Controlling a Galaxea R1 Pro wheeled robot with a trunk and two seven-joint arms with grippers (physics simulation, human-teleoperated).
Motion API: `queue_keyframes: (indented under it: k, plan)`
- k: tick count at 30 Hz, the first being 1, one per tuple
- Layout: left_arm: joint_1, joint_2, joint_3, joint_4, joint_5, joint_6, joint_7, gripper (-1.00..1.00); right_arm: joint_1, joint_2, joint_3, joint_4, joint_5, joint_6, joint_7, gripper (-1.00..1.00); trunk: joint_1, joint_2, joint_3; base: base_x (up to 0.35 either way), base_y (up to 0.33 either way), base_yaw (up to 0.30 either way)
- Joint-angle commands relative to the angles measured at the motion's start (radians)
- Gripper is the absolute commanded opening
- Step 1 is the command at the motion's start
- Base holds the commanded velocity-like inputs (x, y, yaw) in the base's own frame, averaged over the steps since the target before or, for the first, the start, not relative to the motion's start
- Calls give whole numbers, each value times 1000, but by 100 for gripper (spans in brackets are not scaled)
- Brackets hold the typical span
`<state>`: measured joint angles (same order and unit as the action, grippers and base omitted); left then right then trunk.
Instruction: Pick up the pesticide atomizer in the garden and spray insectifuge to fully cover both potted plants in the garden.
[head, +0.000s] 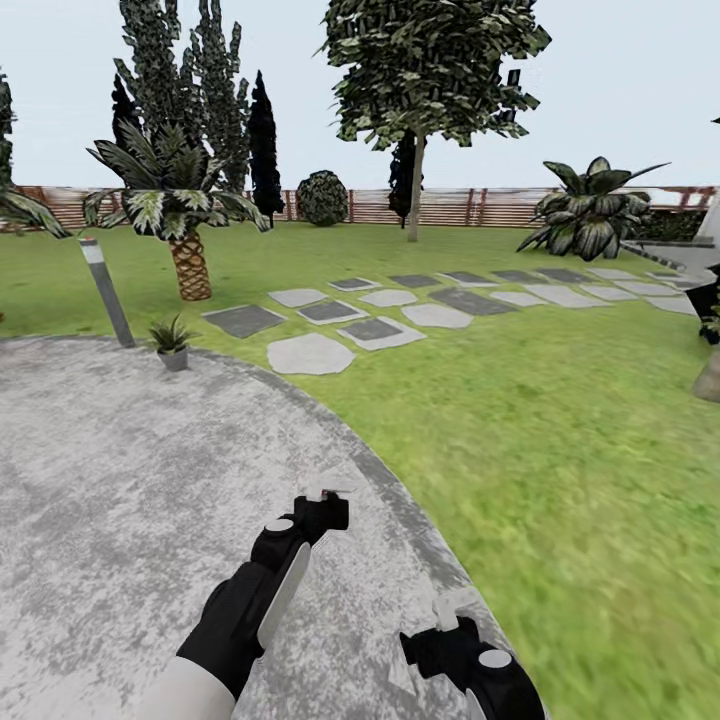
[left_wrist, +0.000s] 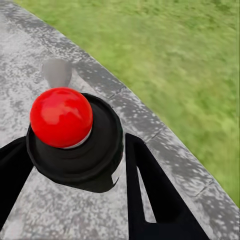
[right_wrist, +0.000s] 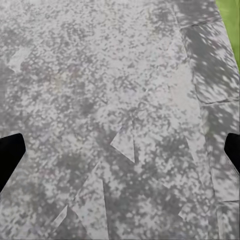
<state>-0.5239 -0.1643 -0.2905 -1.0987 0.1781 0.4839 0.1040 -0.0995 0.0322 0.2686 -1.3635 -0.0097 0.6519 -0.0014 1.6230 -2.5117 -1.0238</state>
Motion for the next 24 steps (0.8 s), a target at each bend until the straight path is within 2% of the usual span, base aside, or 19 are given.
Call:
queue_keyframes:
  k: [1,21,23,24]
  plan:
    - [-1,0,-2,-1,11,4,9,-100,0,0,0,-1,-1,5,0,100,0,0,-2,336,0,250]
    - [-1,-1,-2,1,12,5,9,-100,0,-1,0,-2,5,5,-1,100,0,0,-14,336,7,248]
    - [-1,-1,-2,1,21,5,8,-100,0,-1,0,-1,7,5,-2,100,0,0,-15,336,95,245]
    - [-1,-1,-2,2,36,5,9,-100,0,-1,0,-1,7,5,-2,100,0,0,-16,328,129,245]
